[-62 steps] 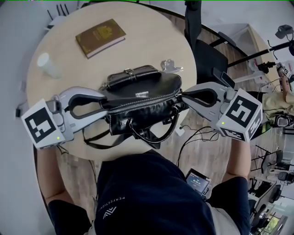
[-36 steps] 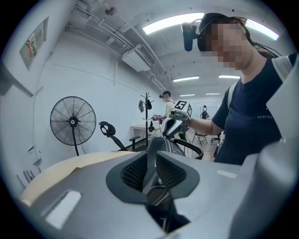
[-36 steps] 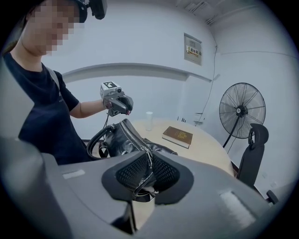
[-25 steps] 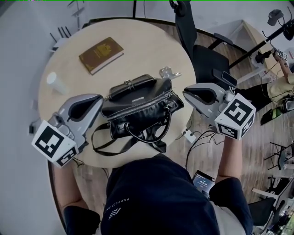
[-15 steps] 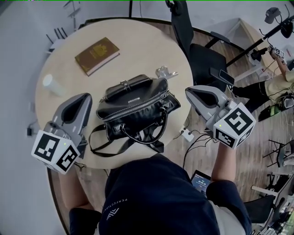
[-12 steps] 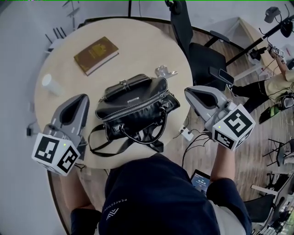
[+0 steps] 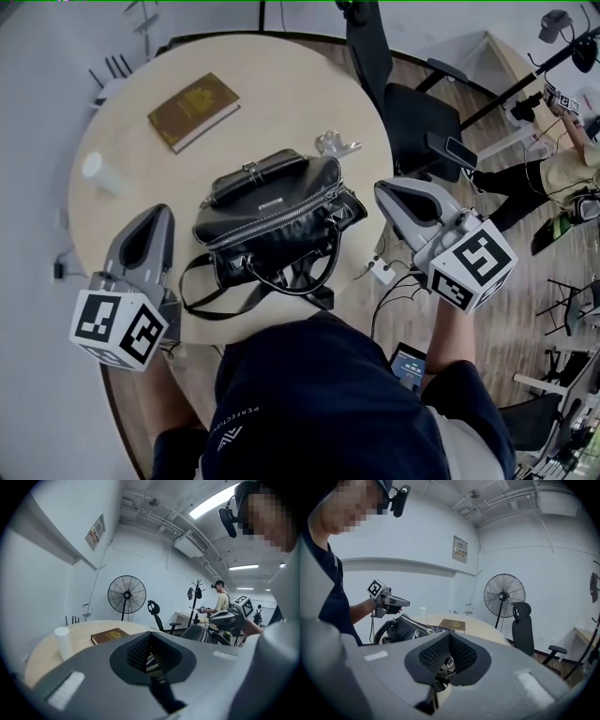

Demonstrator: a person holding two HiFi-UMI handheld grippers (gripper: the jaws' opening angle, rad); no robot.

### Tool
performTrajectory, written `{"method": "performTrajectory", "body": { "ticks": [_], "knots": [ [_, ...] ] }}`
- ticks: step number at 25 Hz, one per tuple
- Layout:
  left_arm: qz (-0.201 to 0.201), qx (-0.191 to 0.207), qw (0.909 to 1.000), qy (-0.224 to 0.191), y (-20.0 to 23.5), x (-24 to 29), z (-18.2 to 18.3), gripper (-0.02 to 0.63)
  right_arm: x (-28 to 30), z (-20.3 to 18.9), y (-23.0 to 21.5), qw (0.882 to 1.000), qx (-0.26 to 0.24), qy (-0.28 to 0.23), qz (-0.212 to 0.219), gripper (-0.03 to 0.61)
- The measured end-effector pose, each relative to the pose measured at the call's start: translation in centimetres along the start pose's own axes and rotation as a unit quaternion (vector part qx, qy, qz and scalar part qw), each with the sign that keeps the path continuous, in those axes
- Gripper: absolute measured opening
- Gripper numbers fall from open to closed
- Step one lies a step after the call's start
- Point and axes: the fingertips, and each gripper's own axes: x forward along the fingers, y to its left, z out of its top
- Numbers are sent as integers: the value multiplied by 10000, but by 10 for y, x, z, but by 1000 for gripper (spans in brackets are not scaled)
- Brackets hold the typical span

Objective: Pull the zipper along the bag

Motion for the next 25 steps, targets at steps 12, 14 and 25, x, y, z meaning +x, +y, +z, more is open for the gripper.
{"method": "performTrajectory", "body": {
  "ticks": [12, 14, 25],
  "knots": [
    [54, -78, 10000, -10, 0, -2, -7, 15, 1, 3, -2, 9989, 331, -287, -177, 2],
    [36, -55, 10000, -55, -1, -3, -5, 0, 1, 2, -2, 9988, 365, -301, -156, 2],
    [-49, -35, 9998, -170, -3, -5, -3, 15, 3, 5, 0, 9979, 491, -428, -66, 2]
  ]
}}
